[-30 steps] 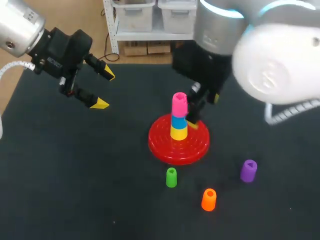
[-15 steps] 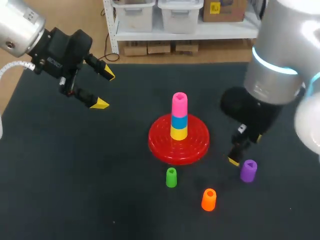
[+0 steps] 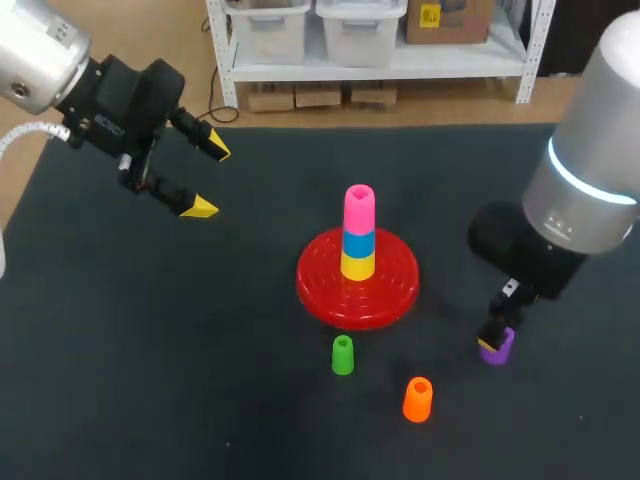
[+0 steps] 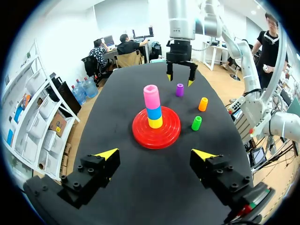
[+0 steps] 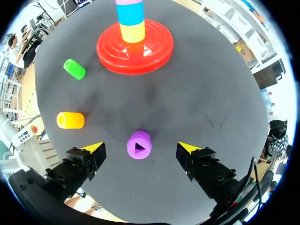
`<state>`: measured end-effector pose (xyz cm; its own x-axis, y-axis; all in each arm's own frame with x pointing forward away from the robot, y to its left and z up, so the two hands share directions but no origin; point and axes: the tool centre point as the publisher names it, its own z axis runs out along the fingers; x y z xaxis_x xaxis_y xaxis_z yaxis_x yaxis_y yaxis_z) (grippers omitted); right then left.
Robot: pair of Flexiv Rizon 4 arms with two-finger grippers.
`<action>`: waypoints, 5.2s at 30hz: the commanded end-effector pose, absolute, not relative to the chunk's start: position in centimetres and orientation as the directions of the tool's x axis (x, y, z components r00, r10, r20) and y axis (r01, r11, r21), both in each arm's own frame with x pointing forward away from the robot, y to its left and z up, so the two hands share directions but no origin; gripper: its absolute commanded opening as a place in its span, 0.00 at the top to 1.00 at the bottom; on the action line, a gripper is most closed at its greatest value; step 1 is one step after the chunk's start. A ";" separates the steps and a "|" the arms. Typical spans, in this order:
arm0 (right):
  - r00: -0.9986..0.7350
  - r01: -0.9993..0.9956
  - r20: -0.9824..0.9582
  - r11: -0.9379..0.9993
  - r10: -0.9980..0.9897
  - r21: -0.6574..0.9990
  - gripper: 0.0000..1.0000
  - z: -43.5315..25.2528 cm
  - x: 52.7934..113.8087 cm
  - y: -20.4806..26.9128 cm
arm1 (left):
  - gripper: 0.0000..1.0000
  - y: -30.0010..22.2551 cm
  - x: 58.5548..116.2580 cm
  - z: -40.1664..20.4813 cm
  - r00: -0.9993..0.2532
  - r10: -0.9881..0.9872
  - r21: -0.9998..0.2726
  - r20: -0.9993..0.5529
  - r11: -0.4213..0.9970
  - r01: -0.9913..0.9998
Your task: Pick up and stack the cylinders on the red base in this order: pink,purple,orange,green
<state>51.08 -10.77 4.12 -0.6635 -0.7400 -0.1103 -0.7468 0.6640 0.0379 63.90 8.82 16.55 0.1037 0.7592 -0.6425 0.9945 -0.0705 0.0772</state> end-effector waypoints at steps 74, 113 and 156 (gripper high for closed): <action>-0.530 -0.845 -0.119 0.534 -0.839 0.002 1.00 20.9 63.2 5.9 | 0.00 8.8 64.0 16.5 0.105 0.759 0.077 -0.642 -0.073 0.994; -0.556 -0.829 -0.099 0.559 -0.825 -0.001 1.00 16.6 63.9 6.7 | 0.00 8.8 64.0 16.5 0.105 0.759 0.077 -0.642 -0.073 0.994; -0.192 -0.980 -0.148 0.196 -0.970 -0.015 0.00 8.8 47.8 0.3 | 0.00 8.8 64.0 16.5 0.105 0.759 0.077 -0.642 -0.073 0.994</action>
